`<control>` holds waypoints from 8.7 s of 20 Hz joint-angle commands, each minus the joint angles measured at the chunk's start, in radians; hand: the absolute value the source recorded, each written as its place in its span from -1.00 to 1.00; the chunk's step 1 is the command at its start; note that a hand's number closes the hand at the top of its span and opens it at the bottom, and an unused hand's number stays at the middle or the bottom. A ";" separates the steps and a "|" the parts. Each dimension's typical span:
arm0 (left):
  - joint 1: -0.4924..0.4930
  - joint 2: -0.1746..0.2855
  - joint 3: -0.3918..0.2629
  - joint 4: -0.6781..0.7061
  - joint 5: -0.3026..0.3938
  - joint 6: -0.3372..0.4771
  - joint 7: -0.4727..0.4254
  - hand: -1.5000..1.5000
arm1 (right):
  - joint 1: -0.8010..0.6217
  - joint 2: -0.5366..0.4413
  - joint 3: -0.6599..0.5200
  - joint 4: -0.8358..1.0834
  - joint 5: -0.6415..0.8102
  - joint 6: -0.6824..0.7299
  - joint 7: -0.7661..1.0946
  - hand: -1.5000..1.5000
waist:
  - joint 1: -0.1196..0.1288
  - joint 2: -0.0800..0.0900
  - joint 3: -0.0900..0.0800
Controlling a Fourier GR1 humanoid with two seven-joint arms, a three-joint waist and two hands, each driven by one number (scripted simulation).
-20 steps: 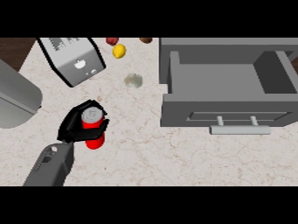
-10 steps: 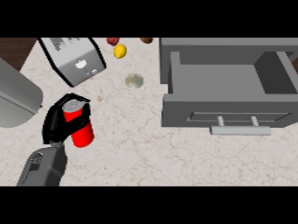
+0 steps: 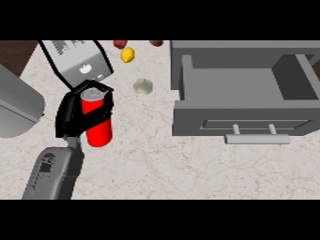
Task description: Pick up the can, place it into the drawer and close the drawer
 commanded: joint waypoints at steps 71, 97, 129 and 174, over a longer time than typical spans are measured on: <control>-1.111 -0.014 -0.682 0.950 0.468 0.621 0.087 1.00 | -0.260 -0.065 -0.026 0.137 0.021 -0.004 0.031 -1.00 | -0.131 0.036 0.003; -1.083 -0.014 -0.706 0.891 0.646 0.763 0.032 -1.00 | -0.224 -0.135 0.081 -0.016 0.326 0.001 -0.058 -1.00 | -0.103 0.026 0.001; -0.990 0.165 -0.716 0.586 0.601 0.780 0.190 -1.00 | -0.497 -0.147 0.297 0.769 1.156 -0.455 -0.193 -1.00 | 0.048 -0.008 0.000; -0.505 0.491 -0.706 -0.045 0.451 0.728 0.361 -1.00 | -1.441 -0.219 0.017 1.943 1.281 -0.918 -0.195 -1.00 | 0.105 0.033 0.002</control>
